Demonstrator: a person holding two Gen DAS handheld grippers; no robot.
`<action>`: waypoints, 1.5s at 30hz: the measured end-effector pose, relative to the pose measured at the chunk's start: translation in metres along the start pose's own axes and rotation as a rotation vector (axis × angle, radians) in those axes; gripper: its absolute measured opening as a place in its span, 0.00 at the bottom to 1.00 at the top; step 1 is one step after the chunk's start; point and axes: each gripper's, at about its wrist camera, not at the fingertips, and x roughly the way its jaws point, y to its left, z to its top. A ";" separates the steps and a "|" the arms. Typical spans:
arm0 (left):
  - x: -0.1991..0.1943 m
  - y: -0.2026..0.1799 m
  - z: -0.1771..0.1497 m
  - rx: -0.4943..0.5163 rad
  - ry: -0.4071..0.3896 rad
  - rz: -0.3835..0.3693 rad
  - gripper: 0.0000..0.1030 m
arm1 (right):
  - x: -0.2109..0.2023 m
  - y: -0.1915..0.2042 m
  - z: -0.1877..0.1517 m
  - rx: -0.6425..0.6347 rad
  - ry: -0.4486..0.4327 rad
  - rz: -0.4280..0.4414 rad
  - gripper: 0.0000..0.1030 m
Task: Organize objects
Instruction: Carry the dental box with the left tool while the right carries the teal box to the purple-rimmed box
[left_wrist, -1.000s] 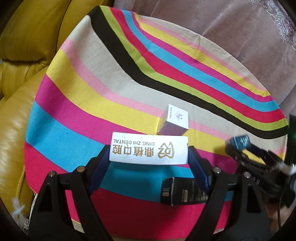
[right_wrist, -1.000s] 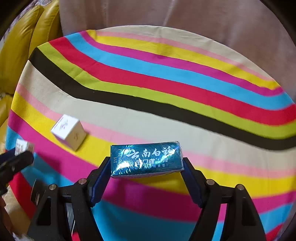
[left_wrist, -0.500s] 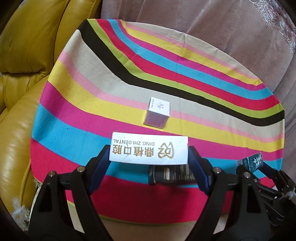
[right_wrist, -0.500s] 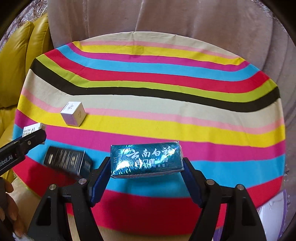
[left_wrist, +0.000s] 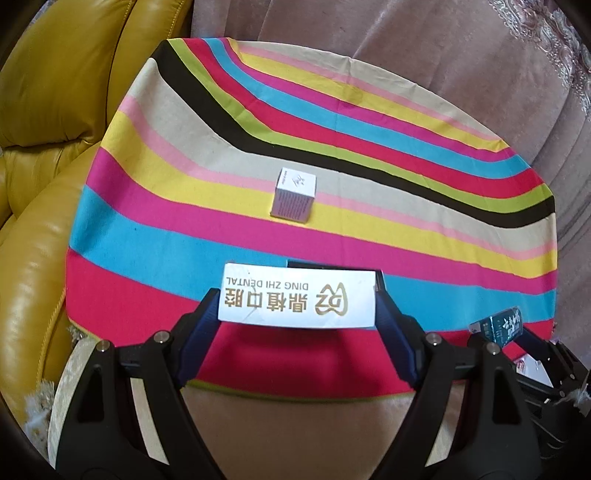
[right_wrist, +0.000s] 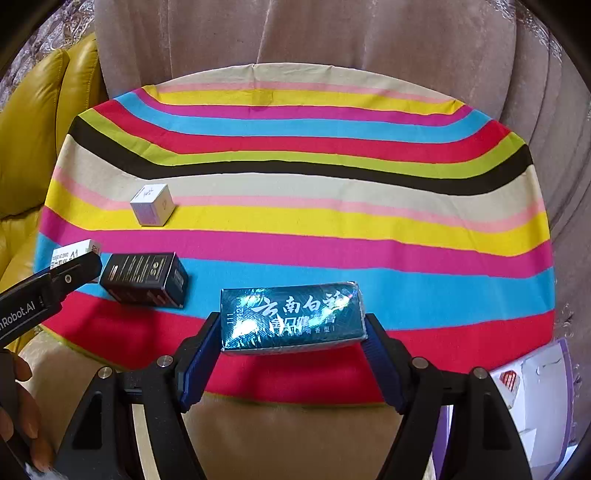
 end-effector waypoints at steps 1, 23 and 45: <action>-0.001 -0.001 -0.002 0.002 0.005 -0.002 0.81 | -0.001 -0.001 -0.002 0.004 0.003 0.005 0.72; -0.036 -0.045 -0.050 0.141 0.043 -0.008 0.81 | -0.044 -0.023 -0.051 0.079 0.001 -0.004 0.72; -0.051 -0.157 -0.096 0.359 0.076 -0.163 0.81 | -0.095 -0.142 -0.113 0.335 0.006 -0.137 0.72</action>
